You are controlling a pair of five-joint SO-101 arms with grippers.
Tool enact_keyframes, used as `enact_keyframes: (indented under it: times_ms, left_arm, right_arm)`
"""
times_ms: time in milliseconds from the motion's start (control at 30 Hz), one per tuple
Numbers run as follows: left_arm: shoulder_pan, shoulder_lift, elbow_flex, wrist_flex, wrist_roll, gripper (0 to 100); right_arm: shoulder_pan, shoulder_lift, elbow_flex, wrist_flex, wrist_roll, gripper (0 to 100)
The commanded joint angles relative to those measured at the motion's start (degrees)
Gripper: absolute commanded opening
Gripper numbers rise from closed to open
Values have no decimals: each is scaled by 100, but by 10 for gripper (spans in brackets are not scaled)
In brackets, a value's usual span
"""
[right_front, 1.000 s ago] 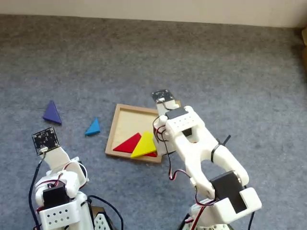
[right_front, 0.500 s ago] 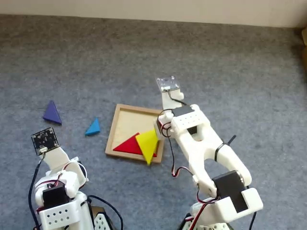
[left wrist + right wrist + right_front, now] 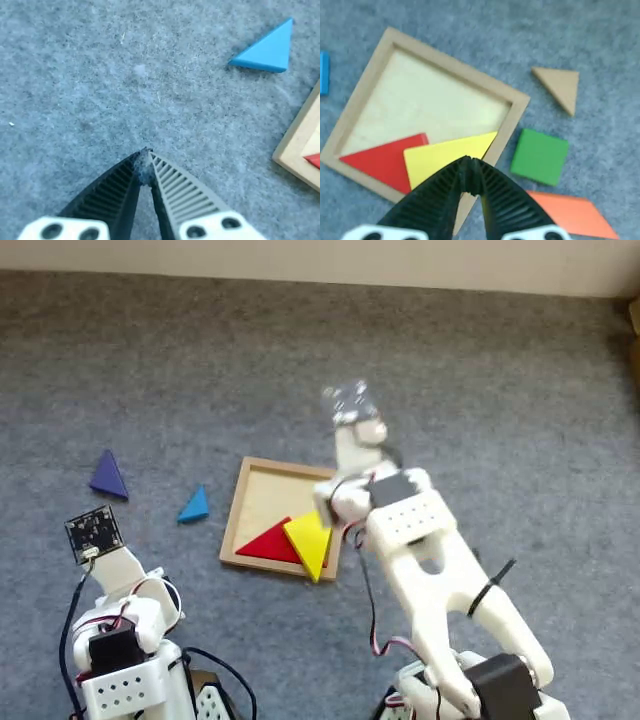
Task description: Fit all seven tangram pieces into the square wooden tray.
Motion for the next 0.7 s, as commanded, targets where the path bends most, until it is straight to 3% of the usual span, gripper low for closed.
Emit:
enact_keyframes:
  times_ms: [0, 233, 667]
  left_arm:
    - [-92, -233, 110, 18, 44, 6]
    - [-92, -233, 110, 18, 44, 6]
    - [-57, -233, 110, 18, 44, 6]
  right_arm:
    - [-585, -312, 268, 31, -62, 4]
    - [-752, 321, 338, -637, -62, 4]
    - [163, 2141, -716, -743, -18, 4]
